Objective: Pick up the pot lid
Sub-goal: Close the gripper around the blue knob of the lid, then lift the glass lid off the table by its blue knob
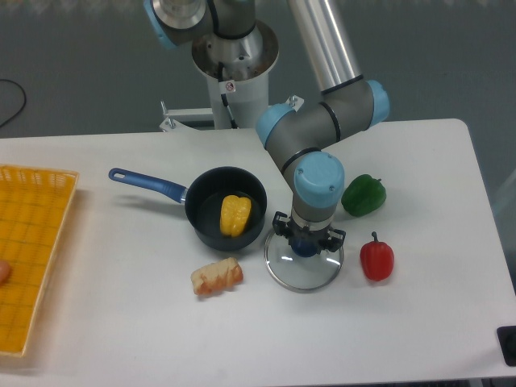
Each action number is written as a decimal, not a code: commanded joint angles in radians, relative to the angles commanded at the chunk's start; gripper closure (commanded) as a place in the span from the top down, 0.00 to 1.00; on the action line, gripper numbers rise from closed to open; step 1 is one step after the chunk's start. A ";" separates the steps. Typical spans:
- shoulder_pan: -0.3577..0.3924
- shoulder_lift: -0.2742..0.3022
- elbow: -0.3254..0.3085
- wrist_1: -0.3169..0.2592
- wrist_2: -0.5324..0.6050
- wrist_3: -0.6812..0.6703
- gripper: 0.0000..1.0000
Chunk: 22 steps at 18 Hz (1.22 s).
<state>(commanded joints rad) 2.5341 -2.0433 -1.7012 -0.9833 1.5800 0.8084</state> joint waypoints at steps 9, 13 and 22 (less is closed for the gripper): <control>0.002 0.021 0.061 -0.046 0.000 0.094 0.45; 0.005 0.037 0.068 -0.052 -0.002 0.095 0.45; 0.008 0.060 0.110 -0.120 -0.003 0.156 0.45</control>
<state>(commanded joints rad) 2.5418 -1.9834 -1.5907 -1.1029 1.5769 0.9649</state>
